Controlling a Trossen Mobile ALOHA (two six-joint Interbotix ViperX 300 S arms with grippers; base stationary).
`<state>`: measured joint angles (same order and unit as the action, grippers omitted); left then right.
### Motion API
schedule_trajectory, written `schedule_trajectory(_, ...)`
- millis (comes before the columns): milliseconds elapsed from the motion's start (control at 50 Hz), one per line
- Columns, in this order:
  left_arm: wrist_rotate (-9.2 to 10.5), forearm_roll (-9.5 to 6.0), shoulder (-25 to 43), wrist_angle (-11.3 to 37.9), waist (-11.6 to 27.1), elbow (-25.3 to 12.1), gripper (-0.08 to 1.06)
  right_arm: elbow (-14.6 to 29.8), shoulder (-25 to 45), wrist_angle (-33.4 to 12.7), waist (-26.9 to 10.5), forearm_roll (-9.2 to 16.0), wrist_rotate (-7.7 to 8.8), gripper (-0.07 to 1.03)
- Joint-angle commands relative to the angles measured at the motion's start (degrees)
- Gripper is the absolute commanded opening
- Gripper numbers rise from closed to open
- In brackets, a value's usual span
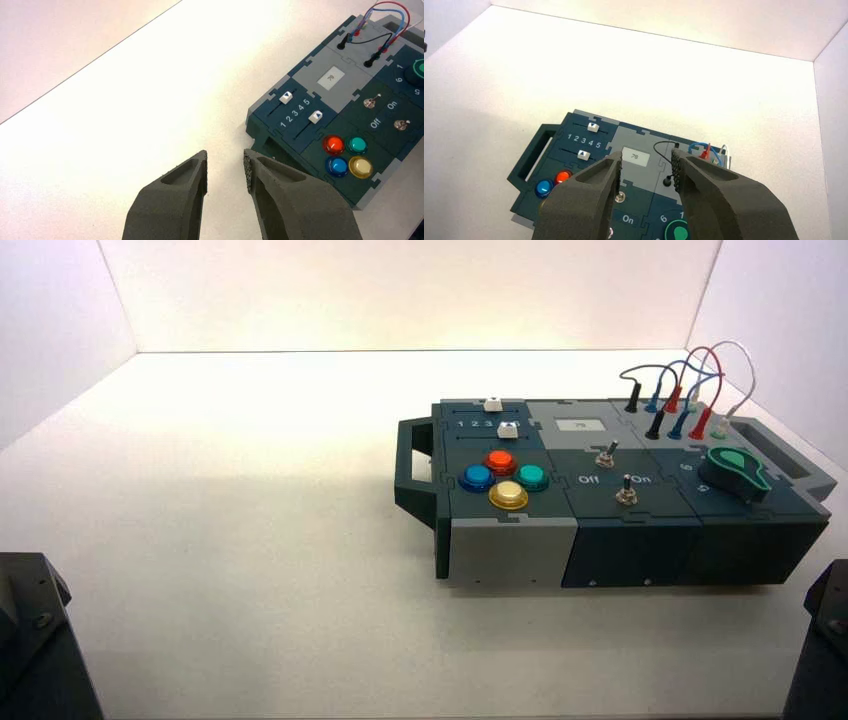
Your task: Move the box to the left.
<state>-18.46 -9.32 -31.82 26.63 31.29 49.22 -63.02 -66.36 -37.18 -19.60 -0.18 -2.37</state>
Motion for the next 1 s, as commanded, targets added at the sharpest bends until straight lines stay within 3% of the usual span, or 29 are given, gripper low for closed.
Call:
schedule_trajectory(20,0.00,-0.09,-0.62,-0.26,0.35,-1.32,0.41,1.05,0.53,0.26,0.09,0.18,-0.26,0.53)
schedule_trajectory(1000,0.00,-0.09,-0.26,-0.18,1.67,-1.32,0.41,0.97,0.62,0.35,0.09,0.09,-0.35,0.53)
